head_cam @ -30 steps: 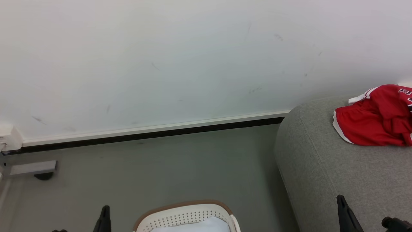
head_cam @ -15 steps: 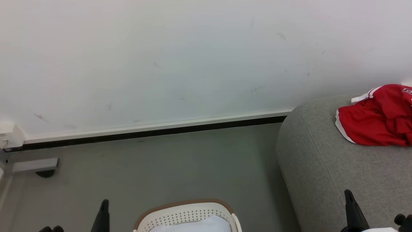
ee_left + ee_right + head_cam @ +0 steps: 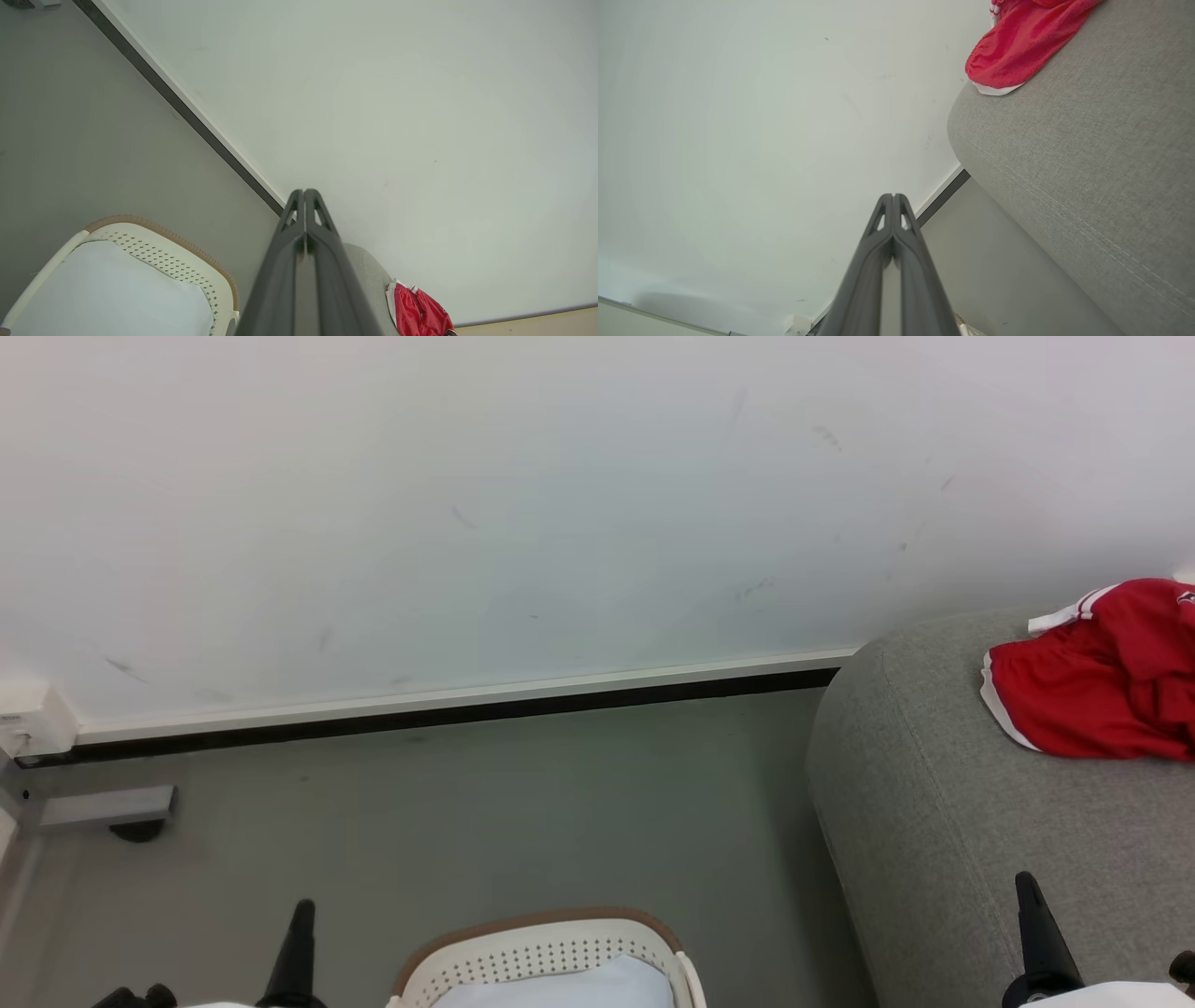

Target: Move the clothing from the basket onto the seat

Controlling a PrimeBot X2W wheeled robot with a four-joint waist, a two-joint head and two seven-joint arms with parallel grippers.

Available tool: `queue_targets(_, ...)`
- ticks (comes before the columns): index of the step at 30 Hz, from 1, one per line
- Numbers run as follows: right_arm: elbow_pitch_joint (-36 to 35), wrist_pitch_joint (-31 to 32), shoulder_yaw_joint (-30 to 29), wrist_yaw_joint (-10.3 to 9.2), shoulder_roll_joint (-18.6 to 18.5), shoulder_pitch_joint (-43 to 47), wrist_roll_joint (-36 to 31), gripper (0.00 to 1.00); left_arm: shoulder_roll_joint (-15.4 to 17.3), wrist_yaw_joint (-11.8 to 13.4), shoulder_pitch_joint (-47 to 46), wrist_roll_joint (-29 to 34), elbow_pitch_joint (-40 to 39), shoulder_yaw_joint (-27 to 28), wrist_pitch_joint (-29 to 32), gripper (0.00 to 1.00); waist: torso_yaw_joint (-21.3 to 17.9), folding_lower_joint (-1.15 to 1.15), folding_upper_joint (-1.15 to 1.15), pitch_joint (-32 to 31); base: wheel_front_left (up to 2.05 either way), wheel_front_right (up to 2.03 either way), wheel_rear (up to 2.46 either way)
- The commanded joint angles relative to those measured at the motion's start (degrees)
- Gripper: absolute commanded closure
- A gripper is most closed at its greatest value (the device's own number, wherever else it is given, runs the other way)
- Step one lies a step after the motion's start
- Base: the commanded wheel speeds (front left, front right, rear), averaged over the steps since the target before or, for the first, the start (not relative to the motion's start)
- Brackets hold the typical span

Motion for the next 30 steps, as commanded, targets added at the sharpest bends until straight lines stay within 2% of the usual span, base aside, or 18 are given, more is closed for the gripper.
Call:
queue_targets(1, -0.77, 0.30, -0.50, -0.07, -0.45, -1.19, 1.72, 1.00, 0.05, -0.43, -1.38, -1.62, -0.37, 0.55, 0.44, 1.00, 0.05, 0.00, 0.00, 0.04, 0.00, 0.00, 0.00)
queue_targets(30, -1.88, 4.43, -3.26, -0.09, -0.39, -2.26, 17.43, 1.00, -0.61, -2.23, -3.90, -16.31, 0.74, 2.62, 4.59, 1.00, 1.00, 0.00, 0.00, 0.83, 0.00, 0.00, 0.00)
